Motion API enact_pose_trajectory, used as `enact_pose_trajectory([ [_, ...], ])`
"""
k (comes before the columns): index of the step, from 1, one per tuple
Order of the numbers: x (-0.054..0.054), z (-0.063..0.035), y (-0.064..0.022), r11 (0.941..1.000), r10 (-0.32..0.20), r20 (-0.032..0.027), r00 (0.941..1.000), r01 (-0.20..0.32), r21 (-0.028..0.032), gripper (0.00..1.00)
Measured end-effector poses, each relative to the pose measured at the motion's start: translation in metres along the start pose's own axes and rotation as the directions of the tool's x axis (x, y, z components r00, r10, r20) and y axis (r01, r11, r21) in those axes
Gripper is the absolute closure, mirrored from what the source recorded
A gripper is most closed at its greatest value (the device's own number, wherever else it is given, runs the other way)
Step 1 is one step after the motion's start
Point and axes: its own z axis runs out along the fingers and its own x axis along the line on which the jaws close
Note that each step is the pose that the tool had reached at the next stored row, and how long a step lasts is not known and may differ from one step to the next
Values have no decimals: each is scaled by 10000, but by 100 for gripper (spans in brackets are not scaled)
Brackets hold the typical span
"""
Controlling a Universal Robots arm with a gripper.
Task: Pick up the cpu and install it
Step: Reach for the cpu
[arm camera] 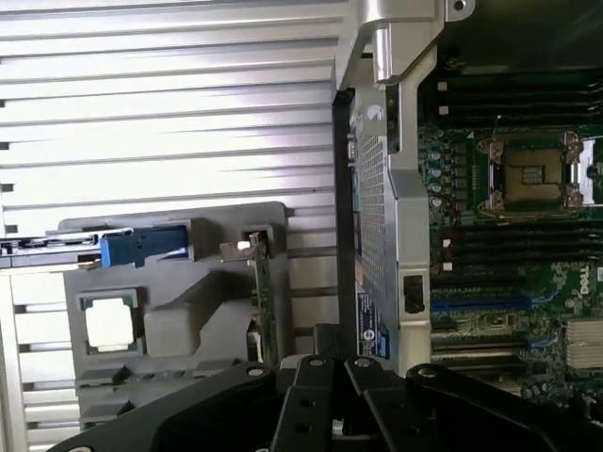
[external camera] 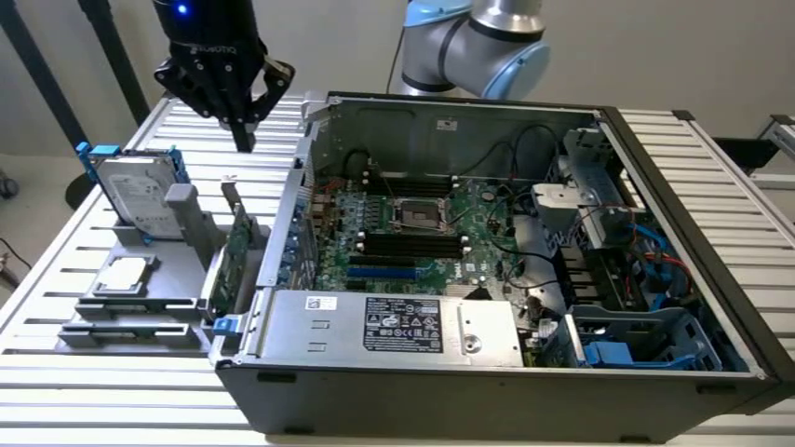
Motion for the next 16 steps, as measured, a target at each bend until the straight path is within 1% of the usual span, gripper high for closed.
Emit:
enact_pose_trajectory([
  [16, 727, 121, -54, 9998, -4, 14, 10000, 4, 220, 89],
])
